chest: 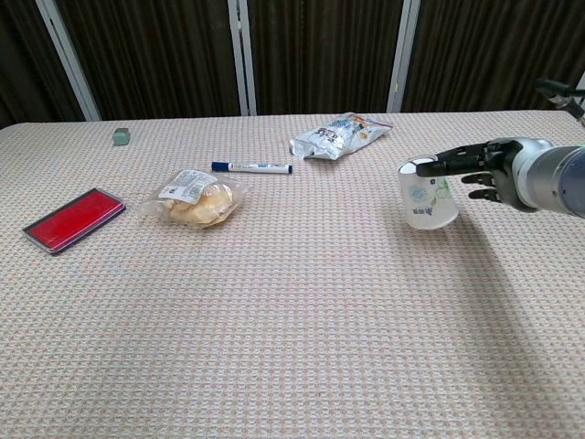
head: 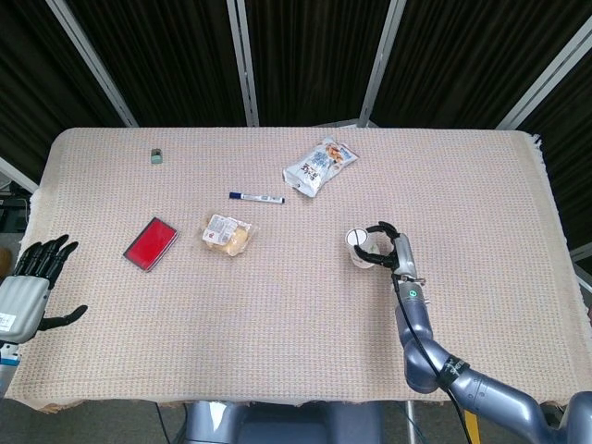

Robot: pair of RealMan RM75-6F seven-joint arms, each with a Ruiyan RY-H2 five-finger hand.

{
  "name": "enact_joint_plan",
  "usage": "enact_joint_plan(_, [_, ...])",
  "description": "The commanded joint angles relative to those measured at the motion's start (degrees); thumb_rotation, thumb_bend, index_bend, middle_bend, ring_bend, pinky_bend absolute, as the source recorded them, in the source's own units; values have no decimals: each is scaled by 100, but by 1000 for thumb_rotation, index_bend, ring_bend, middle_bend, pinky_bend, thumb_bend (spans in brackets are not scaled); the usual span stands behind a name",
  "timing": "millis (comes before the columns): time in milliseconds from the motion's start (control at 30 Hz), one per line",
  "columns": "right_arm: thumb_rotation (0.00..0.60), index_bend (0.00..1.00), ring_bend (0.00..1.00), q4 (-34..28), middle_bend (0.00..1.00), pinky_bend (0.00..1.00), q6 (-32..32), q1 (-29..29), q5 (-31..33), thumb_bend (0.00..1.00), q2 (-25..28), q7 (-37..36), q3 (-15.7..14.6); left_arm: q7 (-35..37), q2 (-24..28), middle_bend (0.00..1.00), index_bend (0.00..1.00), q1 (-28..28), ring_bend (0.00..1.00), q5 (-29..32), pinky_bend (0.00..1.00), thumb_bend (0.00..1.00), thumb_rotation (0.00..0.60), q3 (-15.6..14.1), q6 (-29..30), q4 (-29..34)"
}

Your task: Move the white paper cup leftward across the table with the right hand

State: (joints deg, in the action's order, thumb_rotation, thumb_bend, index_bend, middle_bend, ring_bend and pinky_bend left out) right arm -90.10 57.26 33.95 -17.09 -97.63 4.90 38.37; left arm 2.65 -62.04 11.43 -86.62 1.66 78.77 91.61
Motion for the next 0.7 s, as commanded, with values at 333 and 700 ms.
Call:
enact_joint_plan(333, [600,453,0,56,58,2,309,-30,-303,192,45,-35,-477,-11,-3,0,0,-2,0,3,0,131,600,1,4,3])
enact_joint_plan(700, [600,267,0,-76,0,0,736,-176,-560,196,178,86,-810,-14,0,0,0,-2,0,4,0,132,600,0,4,7])
